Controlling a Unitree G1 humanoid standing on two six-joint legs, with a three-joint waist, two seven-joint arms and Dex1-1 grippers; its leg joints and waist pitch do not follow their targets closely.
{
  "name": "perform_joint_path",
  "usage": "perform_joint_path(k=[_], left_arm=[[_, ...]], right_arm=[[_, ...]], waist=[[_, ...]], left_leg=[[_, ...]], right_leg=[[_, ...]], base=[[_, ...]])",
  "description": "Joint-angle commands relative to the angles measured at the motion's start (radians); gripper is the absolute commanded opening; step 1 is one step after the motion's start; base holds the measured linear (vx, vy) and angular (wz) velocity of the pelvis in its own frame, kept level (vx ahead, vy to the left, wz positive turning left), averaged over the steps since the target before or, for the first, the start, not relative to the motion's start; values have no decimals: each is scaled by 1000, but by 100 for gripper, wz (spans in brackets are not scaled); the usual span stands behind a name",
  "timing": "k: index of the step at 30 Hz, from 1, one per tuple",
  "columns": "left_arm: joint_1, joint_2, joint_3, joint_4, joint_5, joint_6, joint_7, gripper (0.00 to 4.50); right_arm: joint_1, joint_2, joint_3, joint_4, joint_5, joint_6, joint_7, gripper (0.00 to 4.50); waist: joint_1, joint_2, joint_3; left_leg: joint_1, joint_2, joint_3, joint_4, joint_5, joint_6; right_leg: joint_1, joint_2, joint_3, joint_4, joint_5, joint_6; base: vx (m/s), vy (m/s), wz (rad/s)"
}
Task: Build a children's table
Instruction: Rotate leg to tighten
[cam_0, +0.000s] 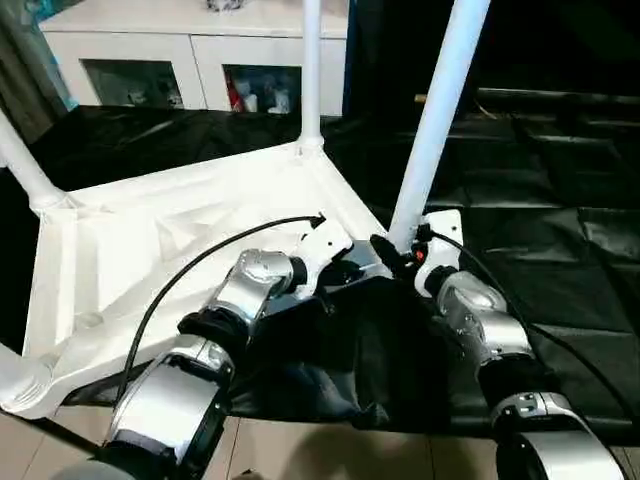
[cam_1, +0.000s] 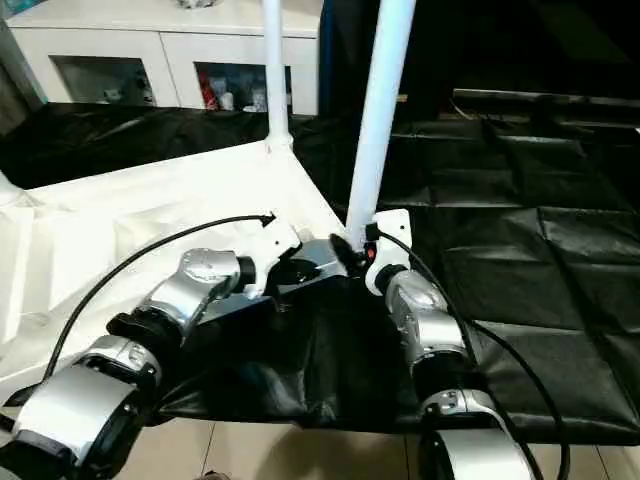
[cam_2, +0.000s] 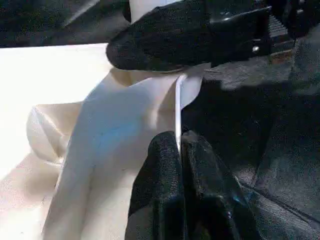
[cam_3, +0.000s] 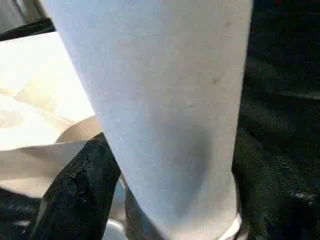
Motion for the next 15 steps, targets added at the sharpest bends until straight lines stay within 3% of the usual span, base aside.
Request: perform_joint_path(k=[1,5,7,8,10,11,12,15], left_arm=[[13,-22,-15,-41,-43,-51,-93,0],[34,34,-31,-64,-42,-72,-181,0],[48,64,-36,-81,-45,-79,-245,0],[50,68,-37,-83,-46,-80,-254,0],[69,103,-44,-108,-56,-78,-346,0],[73,110,-46,-115,-61,-77,-367,0],[81,122,-49,-128,-68,-71,-404,0],[107,157,-64,-173,-87,-50,-517,0]], right_arm=[[16,32,109,-20,-5,20,146,371],[39,-55,142,-51,-12,5,291,377],[48,-103,146,-73,-6,7,366,377],[49,-109,147,-77,-4,7,377,377],[61,-160,146,-115,11,16,462,377],[63,-170,146,-123,14,19,479,377],[69,-189,147,-140,22,25,510,377],[98,-251,163,-192,42,50,622,377]], waist=[[10,-23,-56],[14,-21,-56],[18,-12,-56],[19,-15,-55],[22,-4,-57],[22,-9,-57],[24,-4,-58],[31,-4,-59]], left_leg=[[3,65,-35,-69,-194,88],[6,70,-33,-67,-185,93],[7,73,-32,-68,-194,92],[6,75,-33,-69,-201,91],[8,75,-33,-69,-206,82],[7,76,-33,-70,-209,81],[9,76,-33,-69,-205,81],[10,78,-32,-68,-196,90]], right_leg=[[54,-89,57,-80,-300,-191],[49,-88,58,-78,-294,-199],[47,-85,59,-77,-286,-200],[47,-86,59,-75,-283,-203],[46,-86,60,-74,-273,-211],[49,-85,60,-73,-258,-215],[48,-86,60,-71,-246,-222],[49,-84,62,-64,-192,-239]], base=[[0,0,0],[0,0,0],[0,0,0],[0,0,0],[0,0,0],[0,0,0],[0,0,0],[0,0,0]])
